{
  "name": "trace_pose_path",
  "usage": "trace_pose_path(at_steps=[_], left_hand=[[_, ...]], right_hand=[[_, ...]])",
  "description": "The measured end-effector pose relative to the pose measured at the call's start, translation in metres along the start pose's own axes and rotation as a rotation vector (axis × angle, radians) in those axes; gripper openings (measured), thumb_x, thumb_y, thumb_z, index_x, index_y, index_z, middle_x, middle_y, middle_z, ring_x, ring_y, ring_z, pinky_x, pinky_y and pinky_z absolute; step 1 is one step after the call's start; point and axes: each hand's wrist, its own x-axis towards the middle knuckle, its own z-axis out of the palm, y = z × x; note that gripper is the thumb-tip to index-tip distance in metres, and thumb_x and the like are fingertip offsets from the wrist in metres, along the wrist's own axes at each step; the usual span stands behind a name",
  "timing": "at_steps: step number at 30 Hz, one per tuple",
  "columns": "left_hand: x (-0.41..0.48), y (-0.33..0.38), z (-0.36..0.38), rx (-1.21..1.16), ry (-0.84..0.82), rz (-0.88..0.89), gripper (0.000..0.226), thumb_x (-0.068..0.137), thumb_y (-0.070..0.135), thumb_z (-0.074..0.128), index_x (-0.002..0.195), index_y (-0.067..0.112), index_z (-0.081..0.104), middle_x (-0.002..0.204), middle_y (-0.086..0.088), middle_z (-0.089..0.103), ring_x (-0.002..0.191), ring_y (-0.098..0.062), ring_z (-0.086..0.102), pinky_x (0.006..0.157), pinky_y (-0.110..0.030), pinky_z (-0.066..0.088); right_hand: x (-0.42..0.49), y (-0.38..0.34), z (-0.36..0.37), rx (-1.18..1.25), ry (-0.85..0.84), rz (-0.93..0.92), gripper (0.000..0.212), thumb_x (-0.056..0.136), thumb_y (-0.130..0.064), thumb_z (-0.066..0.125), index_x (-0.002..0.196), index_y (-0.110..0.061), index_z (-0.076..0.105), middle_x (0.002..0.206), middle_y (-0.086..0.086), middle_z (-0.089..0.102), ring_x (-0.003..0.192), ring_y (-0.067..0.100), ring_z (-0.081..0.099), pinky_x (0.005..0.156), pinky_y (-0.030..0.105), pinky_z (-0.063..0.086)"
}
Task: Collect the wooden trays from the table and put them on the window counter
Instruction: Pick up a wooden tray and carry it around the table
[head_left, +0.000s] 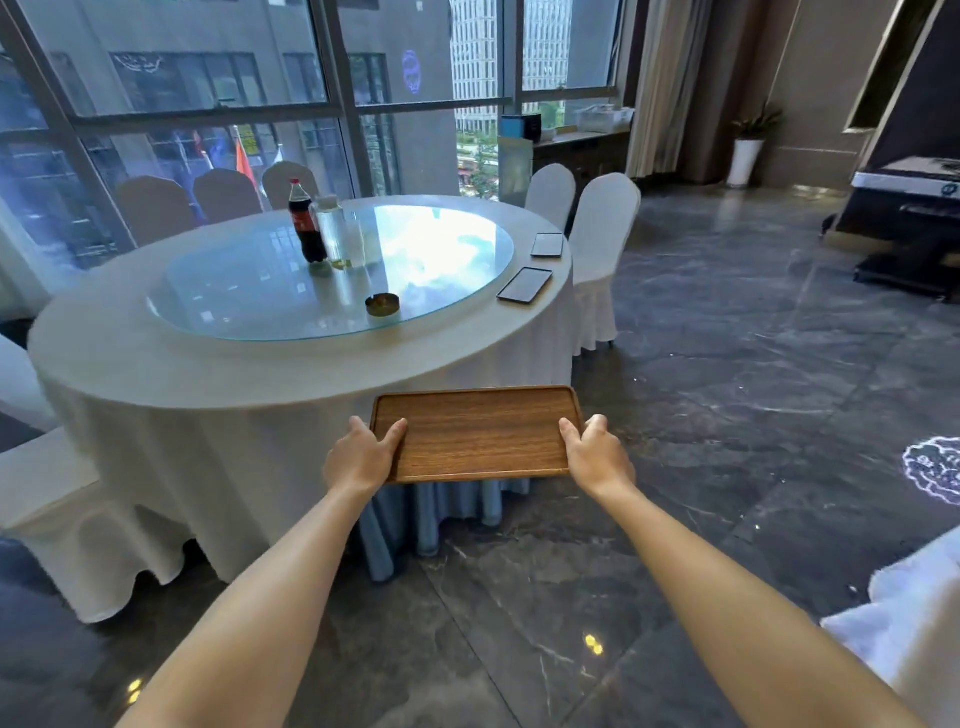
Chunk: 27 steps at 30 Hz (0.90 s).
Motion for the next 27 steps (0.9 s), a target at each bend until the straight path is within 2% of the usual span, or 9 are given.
trace_pose_path(at_steps=[3,6,10,16,21,23,25,27], left_hand=[[0.055,0.027,0.013,-0.024,-0.031,0.014,0.06,0.09,0.054,0.042,0.114,0.0,0.044,0.109,-0.02,0.063,0.099,-0.038,0.06,0.077,-0.039,0.045],[0.115,0.055,0.037,-0.118,-0.096,0.008,0.062,0.088,0.055,0.045,0.116,0.0,0.04,0.111,-0.021,0.062,0.101,-0.039,0.06,0.088,-0.044,0.049],[0.19,0.095,0.082,-0.092,-0.12,0.035,0.062,0.089,0.053,0.045,0.119,0.0,0.041,0.114,-0.021,0.061,0.103,-0.039,0.059,0.082,-0.04,0.046],[0.325,0.167,0.173,-0.093,-0.168,0.044,0.062,0.089,0.053,0.046,0.119,-0.002,0.044,0.119,-0.025,0.06,0.109,-0.04,0.056,0.09,-0.044,0.044],[0.426,0.241,0.235,-0.112,-0.214,0.025,0.057,0.089,0.051,0.047,0.111,-0.001,0.045,0.114,-0.025,0.061,0.107,-0.04,0.056,0.087,-0.044,0.043],[0.457,0.265,0.252,-0.114,-0.232,0.023,0.052,0.088,0.051,0.048,0.103,0.002,0.045,0.112,-0.024,0.062,0.105,-0.04,0.057,0.085,-0.043,0.043],[0.485,0.286,0.269,-0.12,-0.249,0.023,0.047,0.088,0.052,0.047,0.094,0.006,0.04,0.107,-0.023,0.063,0.101,-0.039,0.059,0.08,-0.042,0.043],[0.509,0.305,0.286,-0.129,-0.262,0.011,0.047,0.089,0.053,0.046,0.091,0.007,0.038,0.103,-0.021,0.063,0.098,-0.038,0.059,0.074,-0.04,0.04]], right_hand=[[0.057,-0.015,0.002,0.0,0.023,0.006,0.05,0.098,-0.043,0.032,0.127,-0.003,0.04,0.126,0.018,0.058,0.115,0.035,0.055,0.083,0.038,0.041],[0.115,-0.021,0.002,-0.005,0.055,0.012,0.049,0.098,-0.042,0.032,0.125,-0.003,0.04,0.123,0.018,0.059,0.112,0.035,0.056,0.076,0.035,0.036],[0.202,-0.019,0.006,-0.014,0.089,0.043,0.049,0.098,-0.043,0.032,0.125,-0.003,0.041,0.122,0.018,0.06,0.11,0.036,0.057,0.082,0.039,0.043],[0.361,-0.018,0.006,-0.028,0.122,0.074,0.05,0.098,-0.041,0.033,0.127,-0.001,0.04,0.126,0.019,0.058,0.114,0.037,0.056,0.087,0.04,0.044],[0.497,-0.019,-0.003,-0.047,0.109,0.139,0.05,0.097,-0.042,0.032,0.125,-0.002,0.041,0.125,0.019,0.059,0.113,0.037,0.056,0.089,0.043,0.045],[0.539,-0.022,-0.01,-0.063,0.105,0.149,0.048,0.098,-0.041,0.032,0.125,-0.002,0.041,0.125,0.019,0.059,0.112,0.036,0.057,0.086,0.04,0.044],[0.576,-0.025,-0.018,-0.076,0.105,0.149,0.048,0.098,-0.04,0.032,0.127,-0.002,0.041,0.126,0.018,0.059,0.113,0.036,0.057,0.085,0.038,0.044],[0.612,-0.025,-0.024,-0.078,0.098,0.136,0.049,0.098,-0.041,0.031,0.127,-0.003,0.04,0.124,0.017,0.06,0.11,0.035,0.059,0.087,0.042,0.048]])
